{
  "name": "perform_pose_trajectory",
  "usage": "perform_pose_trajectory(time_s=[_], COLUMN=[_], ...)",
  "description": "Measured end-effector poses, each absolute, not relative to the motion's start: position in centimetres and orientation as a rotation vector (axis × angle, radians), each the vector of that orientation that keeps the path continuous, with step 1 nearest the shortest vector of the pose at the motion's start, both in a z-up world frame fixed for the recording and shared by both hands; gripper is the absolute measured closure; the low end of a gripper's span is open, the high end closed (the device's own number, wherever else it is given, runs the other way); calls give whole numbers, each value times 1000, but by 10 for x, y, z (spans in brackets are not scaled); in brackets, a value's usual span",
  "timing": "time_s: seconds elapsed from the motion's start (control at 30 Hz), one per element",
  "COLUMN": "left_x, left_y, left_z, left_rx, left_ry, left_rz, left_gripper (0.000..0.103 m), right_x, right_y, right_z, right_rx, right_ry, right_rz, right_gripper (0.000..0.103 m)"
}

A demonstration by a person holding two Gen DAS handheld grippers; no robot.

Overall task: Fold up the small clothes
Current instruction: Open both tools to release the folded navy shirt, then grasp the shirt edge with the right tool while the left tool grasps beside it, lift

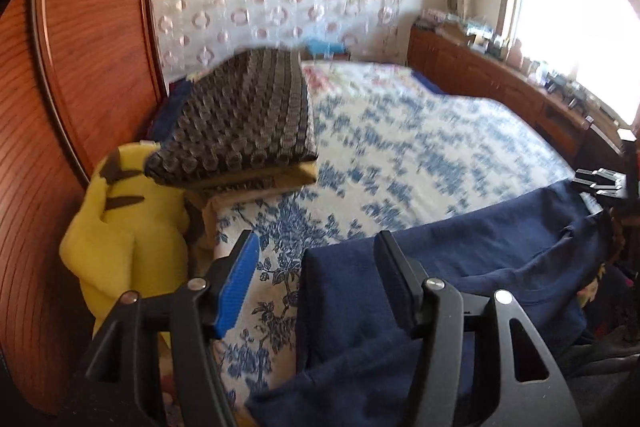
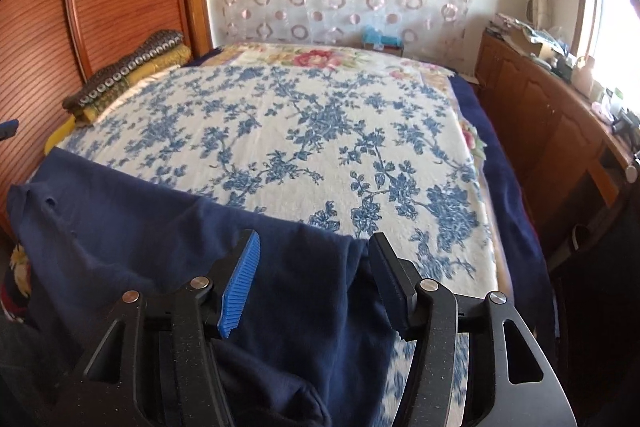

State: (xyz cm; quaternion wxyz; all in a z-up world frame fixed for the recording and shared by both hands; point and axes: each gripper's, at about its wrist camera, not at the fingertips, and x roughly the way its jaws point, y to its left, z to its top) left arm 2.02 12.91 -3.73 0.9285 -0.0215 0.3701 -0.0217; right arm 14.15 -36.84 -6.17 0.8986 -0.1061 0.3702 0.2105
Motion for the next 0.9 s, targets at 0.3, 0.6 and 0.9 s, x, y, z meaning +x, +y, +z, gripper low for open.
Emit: perform_pose_trajectory(time_s=[0.3,0.6,0.9], left_x=[48,50,36], left_y=[134,124,105], left_z=[-88,-101,-94], left_rx=[-111,-116,-96], left_ry=[902,926,886], left_rz=[-34,-54,-127], left_gripper=[44,44,96], right_x=[161,165,150], right_y=[-374,-386,-371], right_z=[-81,-88,-85], right_rx=[-237,-197,-193], right_ry=[843,884,885], right_rz=[402,400,512], right_gripper=[42,41,92])
